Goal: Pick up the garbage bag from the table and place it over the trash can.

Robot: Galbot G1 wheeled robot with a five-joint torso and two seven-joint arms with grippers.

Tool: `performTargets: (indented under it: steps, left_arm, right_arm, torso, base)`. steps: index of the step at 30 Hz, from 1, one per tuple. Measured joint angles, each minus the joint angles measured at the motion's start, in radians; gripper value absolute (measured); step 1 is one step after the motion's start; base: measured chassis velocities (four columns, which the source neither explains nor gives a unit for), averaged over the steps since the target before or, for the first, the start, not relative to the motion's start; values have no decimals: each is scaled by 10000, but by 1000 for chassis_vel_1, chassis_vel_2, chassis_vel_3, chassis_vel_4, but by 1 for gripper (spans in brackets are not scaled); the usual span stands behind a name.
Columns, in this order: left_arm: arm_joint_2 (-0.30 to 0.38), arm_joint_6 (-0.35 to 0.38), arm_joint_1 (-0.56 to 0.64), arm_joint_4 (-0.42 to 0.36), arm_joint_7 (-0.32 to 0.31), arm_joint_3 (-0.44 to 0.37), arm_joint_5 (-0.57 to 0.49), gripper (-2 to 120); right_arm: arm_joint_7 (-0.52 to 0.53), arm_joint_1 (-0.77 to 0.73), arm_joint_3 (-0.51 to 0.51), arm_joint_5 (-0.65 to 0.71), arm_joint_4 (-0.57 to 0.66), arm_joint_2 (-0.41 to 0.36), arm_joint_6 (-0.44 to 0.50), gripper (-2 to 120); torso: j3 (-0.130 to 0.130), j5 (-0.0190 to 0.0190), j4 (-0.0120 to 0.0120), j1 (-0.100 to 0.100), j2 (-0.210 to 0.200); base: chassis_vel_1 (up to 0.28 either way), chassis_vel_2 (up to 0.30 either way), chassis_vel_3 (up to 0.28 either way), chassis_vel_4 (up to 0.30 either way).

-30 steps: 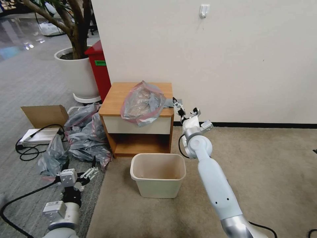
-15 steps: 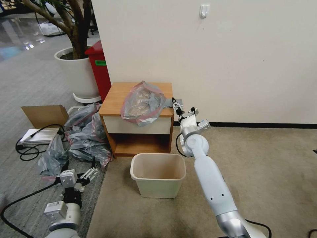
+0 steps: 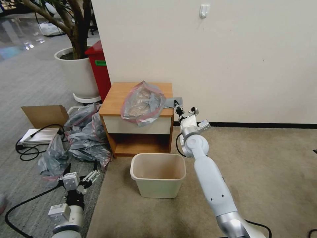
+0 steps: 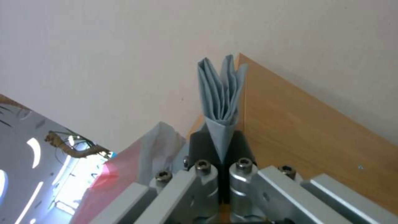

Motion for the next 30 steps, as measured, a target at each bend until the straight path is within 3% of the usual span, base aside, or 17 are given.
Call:
performTargets:
  steps: [6,11,17,20,25,30]
  left_arm:
    - [-46,-16,-22,12,-6,62,49,98]
    - [-60,-37,-45,48,-10,81,69,98]
    - [-81,-87,-70,163,-30,173,81,98]
    - [-82,-130,-94,200,-68,211,82,98]
    - [-69,-143,-142,203,-130,211,72,98]
    - [-53,-165,-135,203,-168,184,49,98]
  right_arm:
    - [89,-153,-112,-5,274,-24,38,0]
    - [805,-570,-710,60,1079,-301,136,0]
    - [2405,-1429,-1716,63,2797,-932,141,0]
    - [4019,-1932,-2206,3,4063,-1202,-212,0]
    - [5301,-2526,-2863,-311,5251,-1573,-617,0]
    - [5925,-3298,-3442,-817,5984,-1912,-894,0]
  torso:
    - [0,0,0,0,0]
    - [-1,0,0,0,1]
    - [-3,2,-1,-1,1]
    - [-1,1,0,0,1]
    - [0,1,1,0,1]
    - [-1,1,0,0,1]
  base:
    - [0,0,0,0]
    - [0,0,0,0]
    - [0,0,0,0]
    - [0,0,0,0]
    - [0,0,0,0]
    - [0,0,0,0]
